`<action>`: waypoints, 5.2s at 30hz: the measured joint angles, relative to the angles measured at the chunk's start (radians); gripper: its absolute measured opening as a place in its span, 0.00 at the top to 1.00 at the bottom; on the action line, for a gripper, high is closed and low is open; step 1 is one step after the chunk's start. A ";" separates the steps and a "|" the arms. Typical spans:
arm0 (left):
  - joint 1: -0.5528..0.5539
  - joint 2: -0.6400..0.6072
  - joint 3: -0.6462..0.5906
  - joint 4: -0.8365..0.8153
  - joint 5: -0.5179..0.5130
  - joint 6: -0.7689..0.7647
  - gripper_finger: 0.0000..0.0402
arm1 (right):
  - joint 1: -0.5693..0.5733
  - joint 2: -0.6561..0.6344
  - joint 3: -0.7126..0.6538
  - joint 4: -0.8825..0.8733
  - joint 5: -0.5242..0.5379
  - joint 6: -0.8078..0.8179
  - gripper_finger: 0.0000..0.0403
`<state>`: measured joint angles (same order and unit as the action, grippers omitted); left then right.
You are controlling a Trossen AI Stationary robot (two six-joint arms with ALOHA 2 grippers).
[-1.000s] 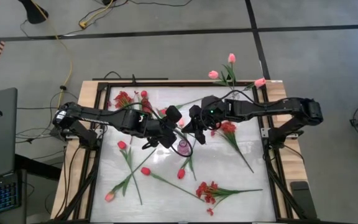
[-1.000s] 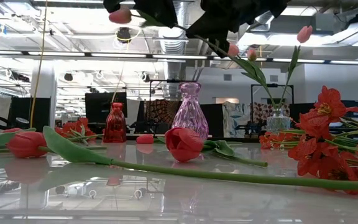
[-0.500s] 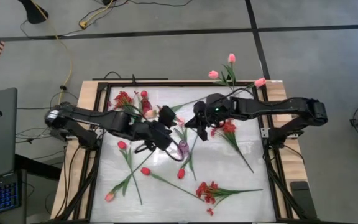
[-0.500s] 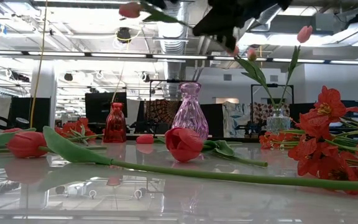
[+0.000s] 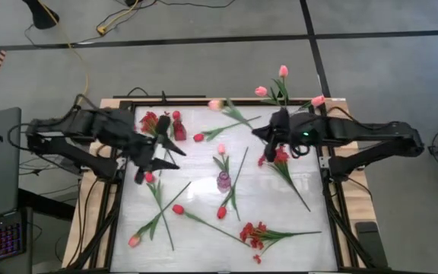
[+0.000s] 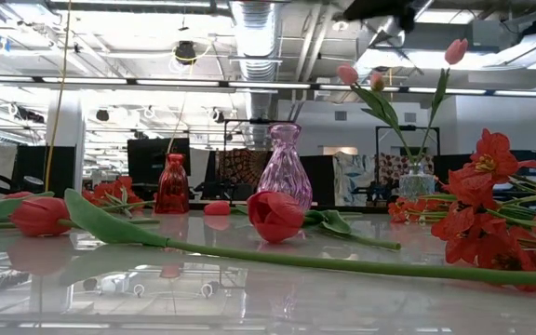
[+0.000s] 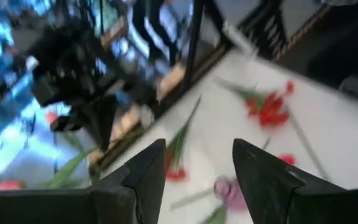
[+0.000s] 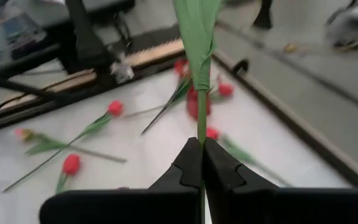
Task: Sort flowers into vase by color
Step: Put the pink flower into the transparent vase
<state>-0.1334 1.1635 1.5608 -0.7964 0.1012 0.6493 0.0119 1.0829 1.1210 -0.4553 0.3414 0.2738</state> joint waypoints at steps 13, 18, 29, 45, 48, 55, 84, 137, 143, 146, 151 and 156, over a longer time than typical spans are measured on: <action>0.010 -0.190 -0.645 0.731 -0.095 -0.031 0.57 | 0.198 -0.251 -0.149 0.213 0.369 -0.109 0.93; 0.011 -0.146 -0.725 0.893 -0.089 -0.021 0.57 | 0.177 -0.336 -0.252 0.378 0.369 -0.172 0.93; 0.011 -0.080 -0.719 0.903 -0.120 -0.053 0.57 | 0.104 -0.432 -0.347 0.520 0.365 -0.224 0.93; 0.011 -0.084 -0.719 0.915 -0.134 -0.109 0.57 | 0.097 -0.431 -0.349 0.524 0.311 -0.222 0.92; 0.011 -0.084 -0.719 0.914 -0.134 -0.109 0.57 | 0.097 -0.431 -0.349 0.523 0.310 -0.221 0.92; 0.011 -0.084 -0.719 0.911 -0.135 -0.109 0.57 | 0.097 -0.431 -0.349 0.523 0.308 -0.219 0.92; 0.011 -0.085 -0.718 0.735 -0.135 -0.203 0.57 | 0.280 -0.347 -0.398 0.673 0.310 -0.280 0.93; 0.015 -0.084 -0.718 0.768 -0.169 -0.246 0.57 | -0.473 -0.254 -0.961 1.435 0.333 -0.435 0.93; 0.028 -0.084 -0.718 0.769 -0.169 -0.243 0.57 | -0.546 -0.194 -0.961 1.451 0.280 -0.439 0.93; 0.040 -0.084 -0.718 0.769 -0.169 -0.243 0.57 | -0.574 -0.151 -0.961 1.504 0.233 -0.434 0.93; 0.057 -0.084 -0.719 0.768 -0.162 -0.247 0.57 | -0.585 -0.093 -0.961 1.616 0.223 -0.464 0.93; 0.058 -0.084 -0.719 0.768 -0.162 -0.247 0.57 | -0.599 -0.056 -0.961 1.635 0.222 -0.468 0.93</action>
<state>-0.0750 1.0794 0.8421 -0.0288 -0.0605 0.4024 -0.5873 1.0266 0.1596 1.1798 0.5632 -0.1944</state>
